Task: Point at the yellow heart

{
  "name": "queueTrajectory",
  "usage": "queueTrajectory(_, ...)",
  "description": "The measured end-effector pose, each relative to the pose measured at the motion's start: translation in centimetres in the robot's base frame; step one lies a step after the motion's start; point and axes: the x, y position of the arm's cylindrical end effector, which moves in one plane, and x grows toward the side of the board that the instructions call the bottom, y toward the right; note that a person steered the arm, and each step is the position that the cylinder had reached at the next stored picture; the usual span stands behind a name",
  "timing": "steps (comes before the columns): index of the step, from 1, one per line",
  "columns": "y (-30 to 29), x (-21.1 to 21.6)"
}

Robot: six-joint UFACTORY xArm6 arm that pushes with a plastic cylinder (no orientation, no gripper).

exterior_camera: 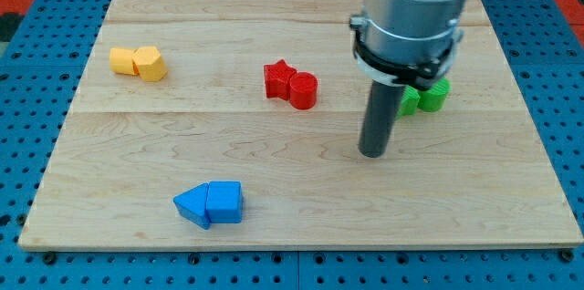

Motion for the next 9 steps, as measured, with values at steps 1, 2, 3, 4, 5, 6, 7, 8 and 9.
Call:
queueTrajectory(1, -4.1, -0.9)
queueTrajectory(2, -9.4, -2.0)
queueTrajectory(3, -14.1, -3.7)
queueTrajectory(4, -15.6, -3.7)
queueTrajectory(5, -17.9, -2.8)
queueTrajectory(6, -21.2, -2.8)
queueTrajectory(7, -24.7, -2.8)
queueTrajectory(8, -27.3, -2.6)
queueTrajectory(9, -27.3, -1.8)
